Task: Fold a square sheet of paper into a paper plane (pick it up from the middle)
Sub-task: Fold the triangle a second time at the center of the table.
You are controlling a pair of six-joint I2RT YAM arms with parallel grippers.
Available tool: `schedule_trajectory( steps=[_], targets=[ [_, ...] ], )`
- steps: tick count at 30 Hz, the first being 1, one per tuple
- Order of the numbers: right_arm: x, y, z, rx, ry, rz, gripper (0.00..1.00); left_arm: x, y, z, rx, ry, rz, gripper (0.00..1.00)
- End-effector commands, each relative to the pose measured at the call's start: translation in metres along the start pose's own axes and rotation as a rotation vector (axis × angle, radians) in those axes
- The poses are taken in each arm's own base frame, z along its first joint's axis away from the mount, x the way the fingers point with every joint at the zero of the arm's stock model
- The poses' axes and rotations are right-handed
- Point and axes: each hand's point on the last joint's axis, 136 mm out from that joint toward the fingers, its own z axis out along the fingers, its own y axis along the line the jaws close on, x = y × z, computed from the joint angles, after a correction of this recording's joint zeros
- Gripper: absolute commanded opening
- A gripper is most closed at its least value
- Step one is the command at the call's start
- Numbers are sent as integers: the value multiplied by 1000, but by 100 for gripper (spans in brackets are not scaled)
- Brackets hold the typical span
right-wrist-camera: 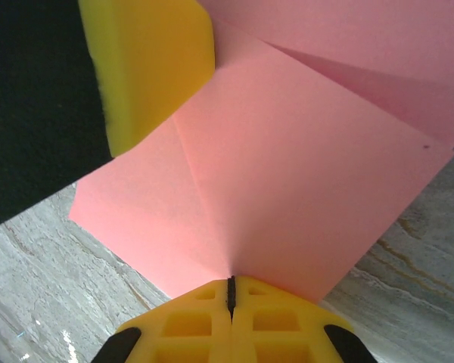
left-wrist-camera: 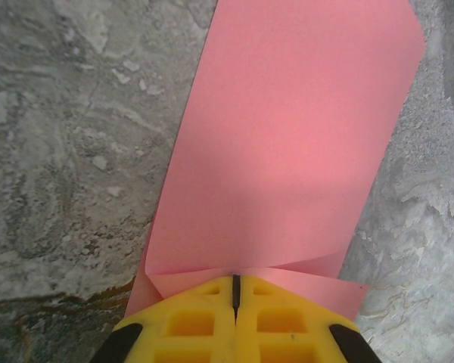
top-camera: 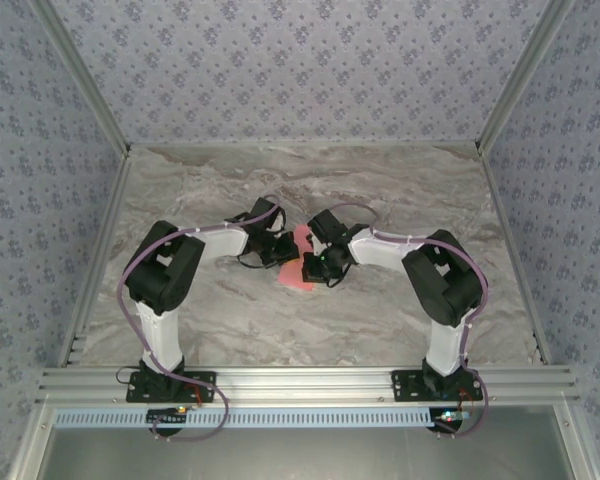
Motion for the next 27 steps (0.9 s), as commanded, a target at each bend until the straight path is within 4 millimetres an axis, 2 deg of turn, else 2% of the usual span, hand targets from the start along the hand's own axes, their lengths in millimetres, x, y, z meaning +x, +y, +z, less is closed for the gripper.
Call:
schedule_trajectory(
  steps=[1,7,12,17,20,23,27],
  targets=[
    [11,-15,5,47,43,21,0,25,46,17,-149,68,-63,3],
    [11,-20,5,54,52,22,0,25,48,18,-153,71,-68,3],
    [25,-28,13,57,96,19,0,26,49,18,-156,73,-70,3],
    [38,-24,10,17,134,10,0,27,52,18,-163,74,-74,3],
    [40,-16,3,-25,140,-6,0,27,52,18,-161,74,-73,3],
    [28,-4,-7,-60,97,-23,0,27,51,19,-154,74,-74,3],
    [-4,14,-21,-102,-3,-40,0,26,49,19,-150,74,-73,3]
  ],
)
